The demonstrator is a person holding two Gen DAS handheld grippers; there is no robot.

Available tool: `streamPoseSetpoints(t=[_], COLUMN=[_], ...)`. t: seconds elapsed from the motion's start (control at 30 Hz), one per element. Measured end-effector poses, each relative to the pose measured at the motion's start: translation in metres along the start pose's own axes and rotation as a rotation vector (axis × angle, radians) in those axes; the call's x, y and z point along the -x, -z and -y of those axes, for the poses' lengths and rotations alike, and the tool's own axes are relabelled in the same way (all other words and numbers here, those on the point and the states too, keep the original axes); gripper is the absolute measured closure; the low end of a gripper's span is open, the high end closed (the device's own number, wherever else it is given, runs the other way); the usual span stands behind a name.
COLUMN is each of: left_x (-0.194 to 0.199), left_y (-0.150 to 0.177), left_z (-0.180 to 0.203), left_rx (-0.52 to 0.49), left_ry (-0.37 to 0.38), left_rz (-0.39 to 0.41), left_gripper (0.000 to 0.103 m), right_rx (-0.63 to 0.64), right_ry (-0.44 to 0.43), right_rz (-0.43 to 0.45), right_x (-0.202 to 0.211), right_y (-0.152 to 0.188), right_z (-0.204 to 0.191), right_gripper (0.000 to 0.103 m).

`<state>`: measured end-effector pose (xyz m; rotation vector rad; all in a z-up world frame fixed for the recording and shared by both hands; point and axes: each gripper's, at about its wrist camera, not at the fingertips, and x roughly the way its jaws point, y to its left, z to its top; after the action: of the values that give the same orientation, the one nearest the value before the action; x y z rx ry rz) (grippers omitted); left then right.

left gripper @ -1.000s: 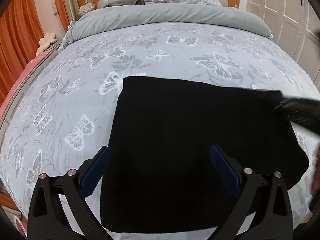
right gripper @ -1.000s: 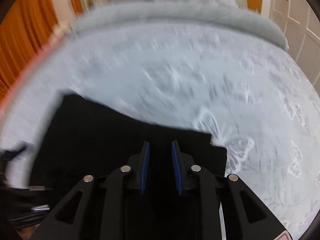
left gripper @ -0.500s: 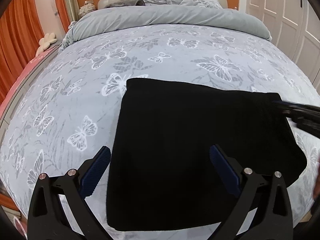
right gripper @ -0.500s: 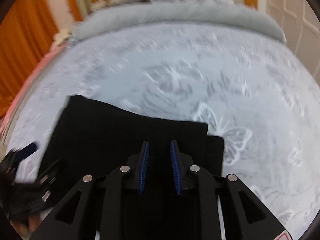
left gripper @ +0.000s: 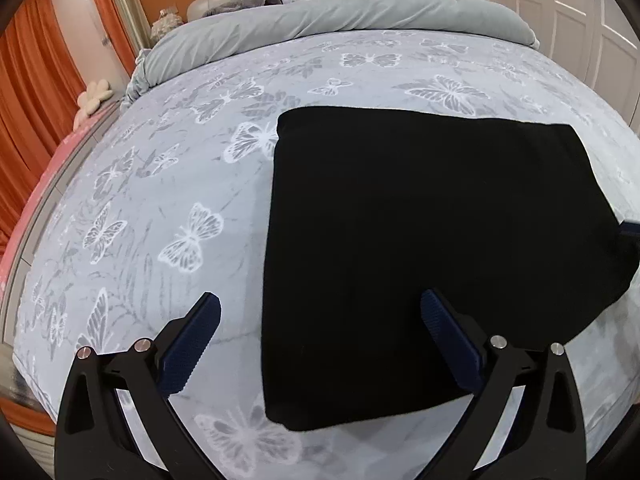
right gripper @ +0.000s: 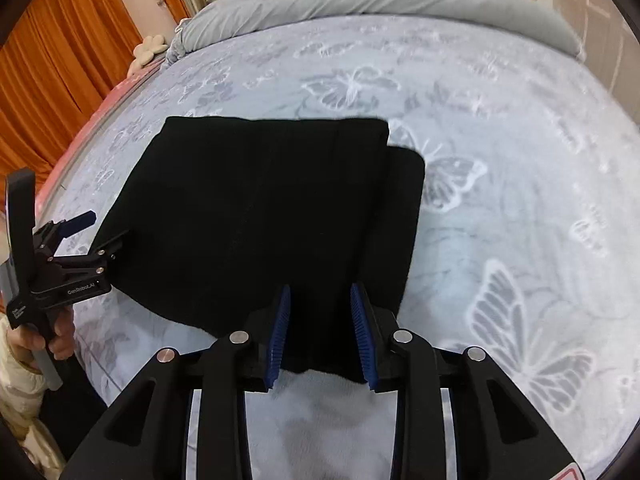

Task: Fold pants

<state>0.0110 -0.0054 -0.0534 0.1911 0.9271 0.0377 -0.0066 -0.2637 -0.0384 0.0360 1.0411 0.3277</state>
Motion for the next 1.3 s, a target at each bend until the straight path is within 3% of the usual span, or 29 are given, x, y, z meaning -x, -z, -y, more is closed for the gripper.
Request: streamPoseSetpoints(t=[0.13,0.3,0.33,0.37,0.47,0.63,0.73,0.8,0.87,1.03,1.17,1.3], left_x=[0.009,0.017,0.017,0.017,0.019,0.026,0.021,0.014,0.012,0.017,0.015,0.012], left_y=[0.0,-0.003,-0.003,-0.003,-0.004,-0.005,-0.002,0.001,0.002,-0.002,-0.007,-0.011], left_z=[-0.005,-0.023,-0.025,-0.028,-0.033,-0.035,-0.027,-0.021,-0.018,-0.012,-0.004,0.009], left_rx=[0.001,0.068,0.08,0.091,0.104,0.114,0.08,0.055,0.052,0.052,0.051,0.033], left_ry=[0.014,0.093,0.1,0.103,0.089,0.1,0.094,0.079,0.077,0.078,0.067,0.074], left_rz=[0.024,0.019,0.015,0.013,0.013,0.031,0.016,-0.005,-0.015,0.01,0.011,0.005], left_gripper=[0.005,0.005,0.005,0.005,0.005,0.005,0.005,0.005,0.005,0.005,0.005,0.005], right_rx=[-0.02,-0.112,-0.128,-0.135,-0.116,-0.051,-0.043,-0.073,-0.073,-0.082,-0.026,0.017], right_ry=[0.004,-0.129,-0.146,-0.151,-0.161,-0.111,-0.017,-0.04,-0.054,-0.047,-0.047,-0.008], right_rz=[-0.034,-0.081,-0.074,-0.068,-0.043,0.047,-0.074,-0.088,-0.051,0.176,0.144,0.083], right_x=[-0.002,-0.018,-0.02,-0.021,-0.012,0.025,-0.009,-0.02,-0.003,0.035,0.002,-0.035], right_y=[0.001,0.007,0.008,0.008,0.003,-0.008,0.001,0.002,-0.006,-0.035,-0.066,-0.083], right_z=[-0.003,0.012,0.014,0.014,0.005,-0.006,0.004,0.009,0.006,-0.007,-0.035,-0.048], right_gripper=[0.05,0.048,0.057,0.076,0.088,0.09,0.082,0.081,0.08,0.079,0.09,0.09])
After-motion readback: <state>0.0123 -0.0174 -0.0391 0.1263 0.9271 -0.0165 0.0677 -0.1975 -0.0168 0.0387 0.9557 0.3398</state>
